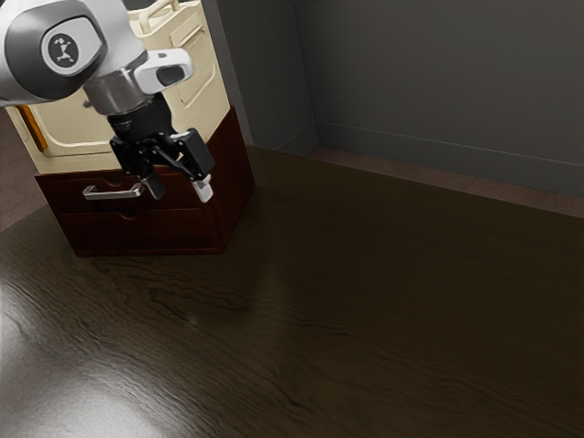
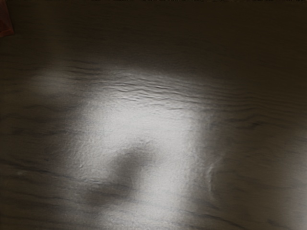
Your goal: Pull the drawer handle with one arm to open the drawer
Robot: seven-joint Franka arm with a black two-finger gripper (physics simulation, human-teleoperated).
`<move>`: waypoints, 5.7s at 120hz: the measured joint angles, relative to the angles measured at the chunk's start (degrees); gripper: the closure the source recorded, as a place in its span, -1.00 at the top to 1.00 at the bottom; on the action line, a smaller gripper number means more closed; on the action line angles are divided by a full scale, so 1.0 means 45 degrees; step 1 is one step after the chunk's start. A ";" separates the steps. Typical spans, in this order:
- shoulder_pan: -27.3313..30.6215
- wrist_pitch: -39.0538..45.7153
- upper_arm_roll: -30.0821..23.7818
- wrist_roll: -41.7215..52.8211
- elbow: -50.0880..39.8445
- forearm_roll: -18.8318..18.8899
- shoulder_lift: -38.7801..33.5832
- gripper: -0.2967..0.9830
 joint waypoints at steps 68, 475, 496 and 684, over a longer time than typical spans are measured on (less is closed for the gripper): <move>-0.0326 -0.0378 0.1626 0.4742 0.3407 0.1655 -0.1254 0.53; 0.0098 0.9749 0.5526 2.1996 -0.5690 -0.0353 -0.0203 -0.39; 0.0083 0.9610 0.5522 2.2042 -0.6302 -0.0355 -0.0780 -0.43; -0.0045 0.8868 0.5931 2.2284 -0.9516 -0.0018 -0.4376 -0.54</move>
